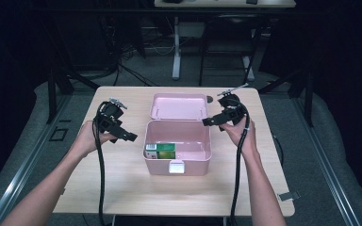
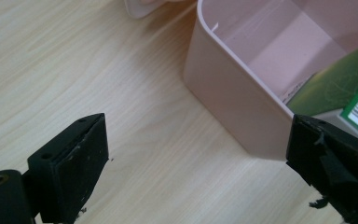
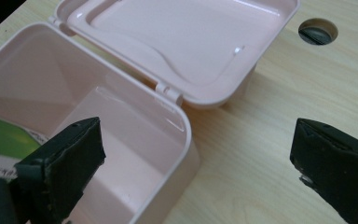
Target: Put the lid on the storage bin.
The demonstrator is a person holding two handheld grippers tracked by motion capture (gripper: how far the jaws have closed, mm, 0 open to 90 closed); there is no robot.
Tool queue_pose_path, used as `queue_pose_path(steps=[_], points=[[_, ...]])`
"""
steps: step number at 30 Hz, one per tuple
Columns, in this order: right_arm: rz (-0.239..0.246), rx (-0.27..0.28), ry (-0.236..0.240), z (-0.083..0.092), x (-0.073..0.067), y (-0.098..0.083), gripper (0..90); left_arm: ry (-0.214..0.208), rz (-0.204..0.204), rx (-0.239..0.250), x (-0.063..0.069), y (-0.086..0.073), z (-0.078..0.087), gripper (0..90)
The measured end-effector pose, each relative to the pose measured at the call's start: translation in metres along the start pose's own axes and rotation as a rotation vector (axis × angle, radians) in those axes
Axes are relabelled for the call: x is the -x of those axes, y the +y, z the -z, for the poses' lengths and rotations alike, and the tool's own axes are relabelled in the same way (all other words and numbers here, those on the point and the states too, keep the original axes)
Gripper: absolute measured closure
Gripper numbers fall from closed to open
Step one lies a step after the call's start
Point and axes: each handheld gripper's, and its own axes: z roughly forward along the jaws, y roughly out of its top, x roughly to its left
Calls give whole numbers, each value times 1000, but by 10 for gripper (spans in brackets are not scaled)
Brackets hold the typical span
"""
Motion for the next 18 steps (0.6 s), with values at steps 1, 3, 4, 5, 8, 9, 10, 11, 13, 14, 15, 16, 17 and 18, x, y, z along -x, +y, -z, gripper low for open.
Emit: queue_pose_path(steps=[1, 3, 4, 5, 8, 9, 10, 11, 13, 14, 15, 16, 17, 18], points=[[4, -7, -4, -1, 0, 3, 32, 1, 7, 3, 0, 2, -2, 72], [1, -8, -8, -7, 2, 9, 45, -2, 15, 6, 1, 4, -4, 85], [-3, -6, -13, -8, 2, 11, 62, -2, 18, 2, 1, 5, -7, 89], [0, -6, -18, -11, 4, 15, 77, 2, 24, 7, 1, 7, -8, 96], [-22, -4, -36, -17, 9, 22, 144, 2, 31, 4, 1, 10, -13, 108], [-25, -6, -40, -19, 10, 24, 148, 2, 33, 1, 1, 11, -15, 115], [-28, -10, -46, -21, 10, 26, 173, 0, 32, 2, 1, 12, -17, 125], [-29, -11, -50, -23, 11, 27, 203, 1, 35, 3, 2, 13, -19, 134], [-42, -22, -57, -29, 13, 30, 244, -10, 37, 0, 3, 15, -22, 149], [-52, -23, -60, -32, 15, 31, 278, -14, 37, 0, 4, 16, -23, 158], [-61, -23, -63, -34, 16, 31, 306, -12, 35, -4, 4, 16, -24, 173], [-62, -23, -65, -36, 17, 32, 320, -27, 37, 0, 5, 17, -26, 203], [-66, -25, -71, -39, 18, 32, 342, -33, 35, -6, 6, 18, -27, 228], [-73, -28, -74, -41, 19, 32, 360, -30, 33, -6, 8, 18, -28, 255]])
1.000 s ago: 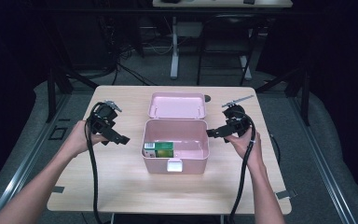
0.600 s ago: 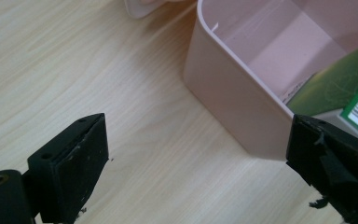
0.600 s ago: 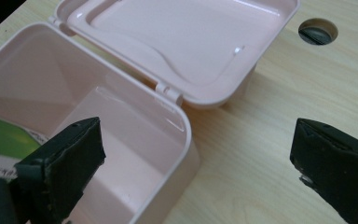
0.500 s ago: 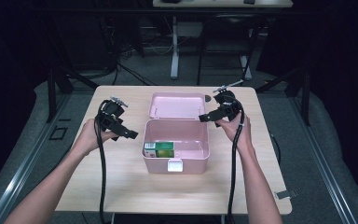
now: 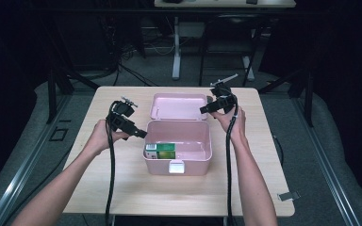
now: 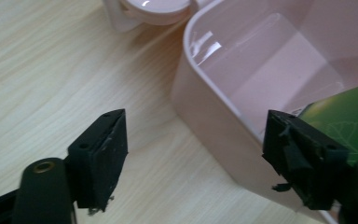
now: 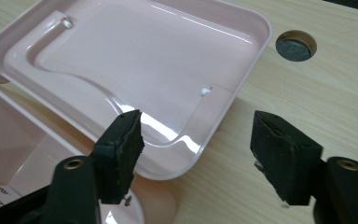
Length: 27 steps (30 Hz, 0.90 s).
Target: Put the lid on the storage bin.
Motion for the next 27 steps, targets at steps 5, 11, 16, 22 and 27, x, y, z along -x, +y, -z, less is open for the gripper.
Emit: queue_pose_path(steps=[5, 11, 16, 22, 27], points=[[-36, -4, -2, -8, 5, -1, 423, 0, 13, 26, 1, 0, 2, 376], [-56, 2, -1, -15, 7, 0, 439, -43, 41, 41, 2, 1, -2, 383], [-70, -15, -19, -22, 8, 0, 485, -21, 38, -3, 13, 5, -15, 413], [-81, -25, -25, -27, 10, 0, 568, 38, 38, -43, 22, 11, -23, 599], [-99, -20, -4, -30, 13, -1, 634, 76, 50, -64, 26, 13, -24, 638]])
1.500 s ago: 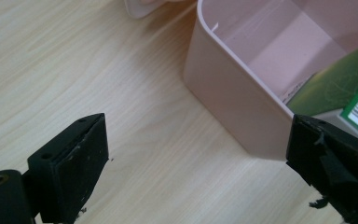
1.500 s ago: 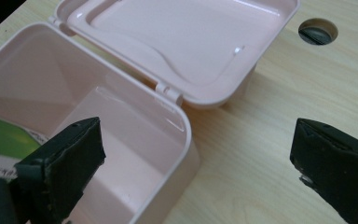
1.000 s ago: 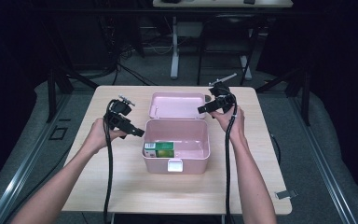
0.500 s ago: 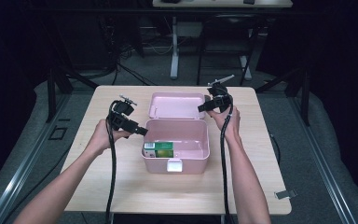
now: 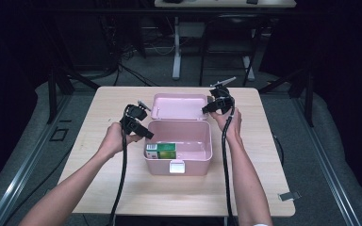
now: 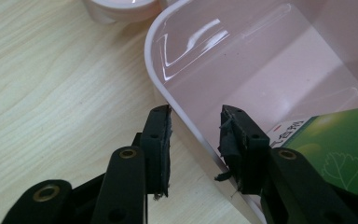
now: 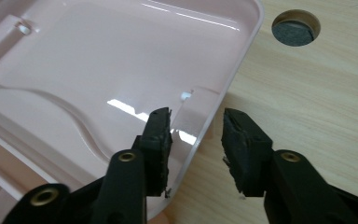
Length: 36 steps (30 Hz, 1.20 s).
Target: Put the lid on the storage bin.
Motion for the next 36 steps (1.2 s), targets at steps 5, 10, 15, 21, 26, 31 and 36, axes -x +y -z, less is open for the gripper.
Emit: queue_pose_path(steps=[5, 10, 15, 21, 26, 31, 36], points=[[-8, 4, 9, -2, 2, 1, 652, 23, 3, -13, 3, 2, 0, 650], [-37, 11, 39, -4, 7, 0, 669, 30, 4, -14, 3, 2, -1, 652], [-34, 26, 24, -1, 8, -1, 745, 41, 6, -15, 4, 3, -2, 651], [-14, 67, 8, 2, 4, 1, 876, 41, 17, -3, 4, 2, -3, 643], [17, 80, 13, 4, -4, 4, 900, 49, 5, -4, 6, 4, -4, 647], [9, 119, 21, 1, -1, 4, 771, 34, 9, 2, 3, 3, -4, 646], [-9, 106, -18, 6, 3, 3, 659, 31, 8, 1, 3, 3, -4, 643]])
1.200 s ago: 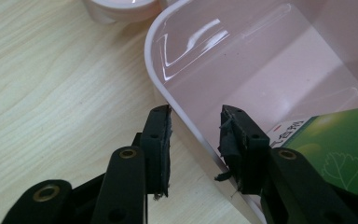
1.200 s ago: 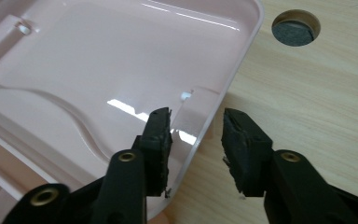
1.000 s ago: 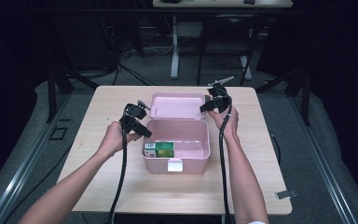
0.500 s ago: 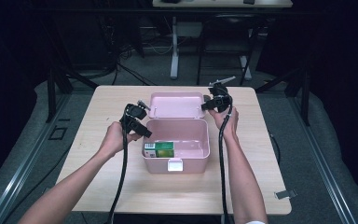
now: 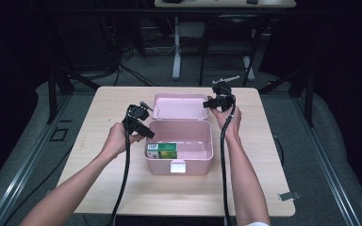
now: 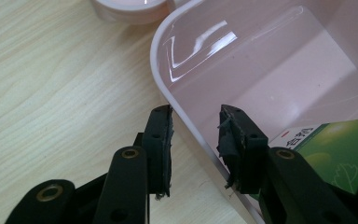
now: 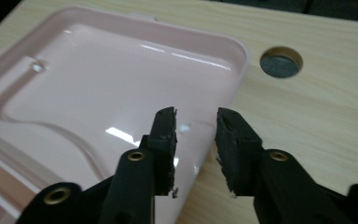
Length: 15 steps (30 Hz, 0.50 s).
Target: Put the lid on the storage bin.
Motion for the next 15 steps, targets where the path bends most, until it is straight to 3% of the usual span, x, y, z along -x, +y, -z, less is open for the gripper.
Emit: queue_pose_path(steps=[4, 11, 15], points=[[-49, -54, 26, -11, 8, -5, 651, -1, -2, -1, 0, 0, -1, 640], [-62, -49, 18, -14, 8, -3, 712, 3, -11, -2, 1, 0, -1, 638], [-82, -44, 5, -15, 10, 0, 696, 6, -16, -5, 1, 0, -1, 638]])
